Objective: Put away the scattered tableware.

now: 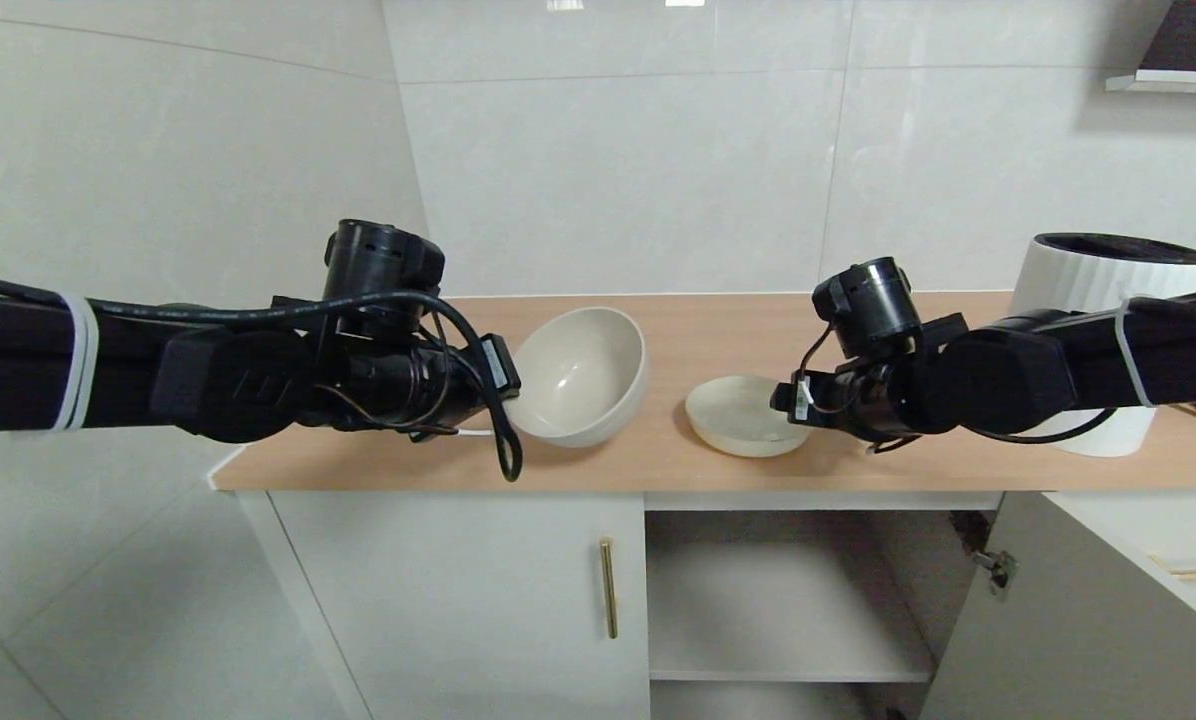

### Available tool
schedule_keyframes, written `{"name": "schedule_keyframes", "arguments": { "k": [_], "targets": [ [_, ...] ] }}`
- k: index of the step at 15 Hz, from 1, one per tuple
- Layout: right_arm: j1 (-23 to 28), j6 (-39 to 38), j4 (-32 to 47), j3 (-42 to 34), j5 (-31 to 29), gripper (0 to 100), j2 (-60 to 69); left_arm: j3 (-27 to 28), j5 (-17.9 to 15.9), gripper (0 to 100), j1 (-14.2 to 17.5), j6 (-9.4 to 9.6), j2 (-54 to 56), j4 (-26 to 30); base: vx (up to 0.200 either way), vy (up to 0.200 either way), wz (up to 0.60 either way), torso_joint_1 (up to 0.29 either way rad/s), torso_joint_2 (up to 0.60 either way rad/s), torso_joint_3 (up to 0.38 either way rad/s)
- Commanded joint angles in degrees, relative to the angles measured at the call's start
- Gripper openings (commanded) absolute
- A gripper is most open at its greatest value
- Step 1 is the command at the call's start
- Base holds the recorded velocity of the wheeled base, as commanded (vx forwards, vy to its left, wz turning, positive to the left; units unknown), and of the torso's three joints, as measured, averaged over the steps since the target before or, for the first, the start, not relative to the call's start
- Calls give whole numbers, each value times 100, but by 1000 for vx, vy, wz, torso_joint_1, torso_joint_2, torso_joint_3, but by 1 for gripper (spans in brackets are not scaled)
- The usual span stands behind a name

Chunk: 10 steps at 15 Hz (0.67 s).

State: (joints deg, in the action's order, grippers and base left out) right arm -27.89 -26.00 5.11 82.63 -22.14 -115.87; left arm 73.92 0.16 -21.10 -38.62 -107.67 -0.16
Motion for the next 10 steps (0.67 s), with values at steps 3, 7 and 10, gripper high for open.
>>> {"name": "schedule_keyframes", "arguments": {
  "k": [3, 7, 10],
  "targets": [
    [3, -1, -1, -1, -1, 0, -58, -10, 2, 0, 1, 4, 18, -2, 0, 0, 0, 0, 0, 0],
    [3, -19, -1, -10, 43, 0, 56, -18, 2, 0, 1, 4, 106, 7, 0, 0, 0, 0, 0, 0],
    [3, -63, 263, -45, 166, 0, 495, -89, 2, 0, 1, 4, 220, 16, 0, 0, 0, 0, 0, 0]
  ]
}}
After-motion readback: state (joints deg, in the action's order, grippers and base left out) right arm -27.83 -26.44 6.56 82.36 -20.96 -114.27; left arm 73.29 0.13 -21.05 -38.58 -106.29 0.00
